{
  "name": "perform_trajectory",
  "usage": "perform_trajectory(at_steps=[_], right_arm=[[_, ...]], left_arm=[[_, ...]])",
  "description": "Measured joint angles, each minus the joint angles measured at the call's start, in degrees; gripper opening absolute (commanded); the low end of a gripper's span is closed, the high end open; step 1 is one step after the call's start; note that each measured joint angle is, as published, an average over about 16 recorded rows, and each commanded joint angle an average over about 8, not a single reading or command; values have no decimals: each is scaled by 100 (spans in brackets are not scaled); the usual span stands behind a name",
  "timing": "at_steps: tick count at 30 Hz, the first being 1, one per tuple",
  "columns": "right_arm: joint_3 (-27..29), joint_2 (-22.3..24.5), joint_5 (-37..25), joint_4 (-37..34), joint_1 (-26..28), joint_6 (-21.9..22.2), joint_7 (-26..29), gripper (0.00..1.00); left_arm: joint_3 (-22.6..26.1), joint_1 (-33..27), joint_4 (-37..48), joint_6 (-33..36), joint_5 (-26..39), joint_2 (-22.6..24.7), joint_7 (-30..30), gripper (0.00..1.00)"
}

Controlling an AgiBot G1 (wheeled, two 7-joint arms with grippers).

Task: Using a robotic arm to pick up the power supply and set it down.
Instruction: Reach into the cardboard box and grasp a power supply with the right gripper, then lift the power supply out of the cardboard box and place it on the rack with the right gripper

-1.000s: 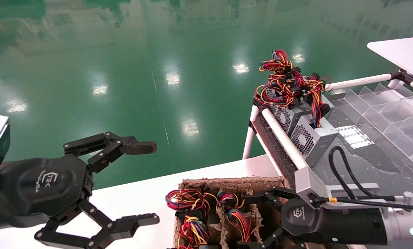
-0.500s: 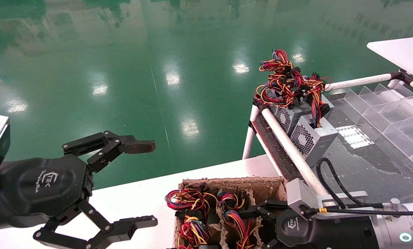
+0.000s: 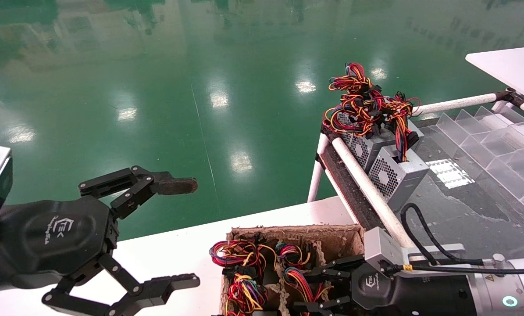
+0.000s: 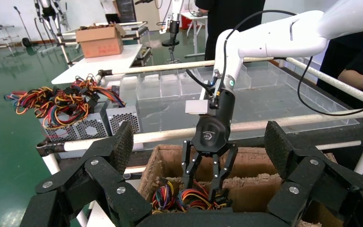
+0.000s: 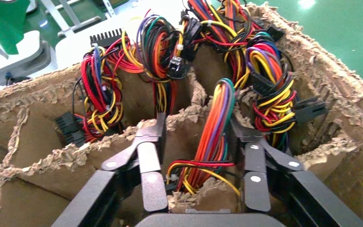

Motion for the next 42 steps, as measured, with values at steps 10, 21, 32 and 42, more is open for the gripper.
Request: perform_trajectory(at_steps=[10,21,32,42], right_arm=[[32,-34,64,-123,-47,72,-172,0],[139,22,248,-11,-97,83,-273,0],[536,404,913,714,-262,143,-145,0],[1079,981,1697,1682,-490,451,94,0]], left_arm=[[2,0,0,-1,-1,-1,1,100],[4,-1,0,-2,-3,-2,2,100],[6,-1,0,-2,-4,-2,3,100],[8,-2,0,-3,-5,-3,4,100]])
